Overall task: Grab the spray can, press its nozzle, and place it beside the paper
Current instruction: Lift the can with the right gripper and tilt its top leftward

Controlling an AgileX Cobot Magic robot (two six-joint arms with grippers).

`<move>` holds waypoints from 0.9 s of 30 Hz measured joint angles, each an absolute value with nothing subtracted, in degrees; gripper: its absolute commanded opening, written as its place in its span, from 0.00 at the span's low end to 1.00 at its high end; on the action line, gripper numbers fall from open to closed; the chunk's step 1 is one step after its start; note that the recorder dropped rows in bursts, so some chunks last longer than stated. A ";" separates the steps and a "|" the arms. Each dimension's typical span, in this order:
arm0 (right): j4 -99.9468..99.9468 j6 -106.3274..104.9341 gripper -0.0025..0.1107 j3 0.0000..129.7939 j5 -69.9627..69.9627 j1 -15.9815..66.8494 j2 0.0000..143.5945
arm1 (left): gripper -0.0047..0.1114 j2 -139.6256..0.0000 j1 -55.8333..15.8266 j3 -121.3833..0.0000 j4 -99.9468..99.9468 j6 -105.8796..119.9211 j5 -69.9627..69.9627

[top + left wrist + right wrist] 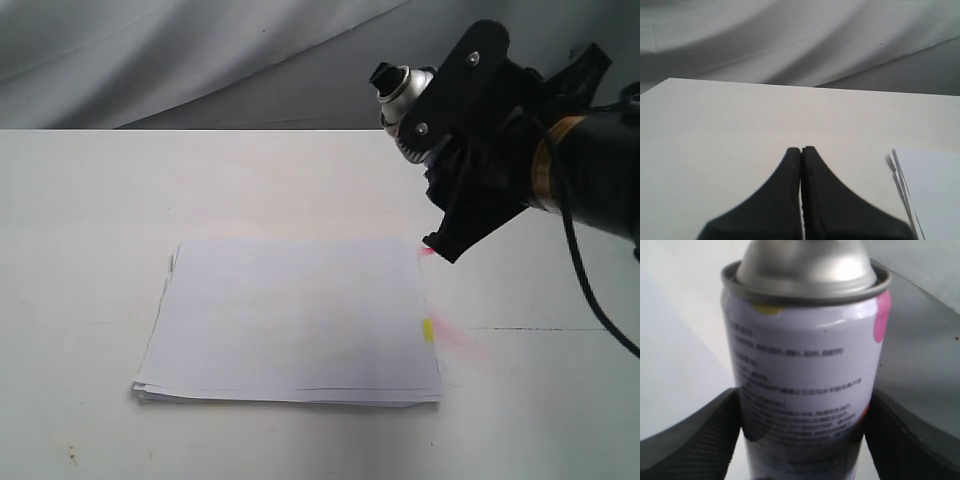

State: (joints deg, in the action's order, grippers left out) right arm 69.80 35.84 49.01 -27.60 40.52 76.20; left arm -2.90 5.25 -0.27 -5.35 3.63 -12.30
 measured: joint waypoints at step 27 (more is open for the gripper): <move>97.82 76.90 0.02 46.28 -42.28 48.94 101.48 | 0.04 -2.90 5.25 -0.27 -5.35 3.63 -12.30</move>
